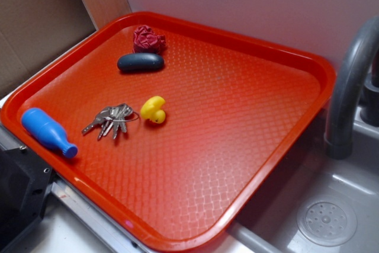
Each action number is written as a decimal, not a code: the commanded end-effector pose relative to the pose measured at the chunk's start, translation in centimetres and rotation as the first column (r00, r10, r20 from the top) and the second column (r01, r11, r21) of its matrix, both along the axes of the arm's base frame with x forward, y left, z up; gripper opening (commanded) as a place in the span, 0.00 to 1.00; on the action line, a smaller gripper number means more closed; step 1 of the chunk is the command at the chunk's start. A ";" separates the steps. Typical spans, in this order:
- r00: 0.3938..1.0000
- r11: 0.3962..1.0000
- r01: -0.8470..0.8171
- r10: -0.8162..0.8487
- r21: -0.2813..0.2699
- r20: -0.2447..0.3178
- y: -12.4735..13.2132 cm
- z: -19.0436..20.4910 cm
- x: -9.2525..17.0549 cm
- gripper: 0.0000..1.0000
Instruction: Grab the plastic pickle.
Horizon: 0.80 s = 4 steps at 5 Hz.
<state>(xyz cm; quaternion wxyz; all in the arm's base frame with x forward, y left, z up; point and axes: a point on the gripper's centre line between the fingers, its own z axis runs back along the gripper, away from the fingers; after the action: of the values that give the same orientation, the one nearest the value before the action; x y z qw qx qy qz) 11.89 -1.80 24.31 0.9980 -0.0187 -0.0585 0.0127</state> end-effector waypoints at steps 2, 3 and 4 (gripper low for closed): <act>0.986 0.985 -0.104 0.120 0.137 -0.115 0.2 -1.3 3.4 1.00; 0.975 0.975 -0.223 0.222 -0.016 -0.025 2.9 -5.0 8.4 1.00; 1.000 0.998 -0.026 0.027 -0.050 0.016 3.5 -9.9 12.4 1.00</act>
<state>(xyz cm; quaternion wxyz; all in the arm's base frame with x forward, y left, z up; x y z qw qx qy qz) 24.07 1.97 13.19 0.9977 -0.0458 -0.0447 0.0203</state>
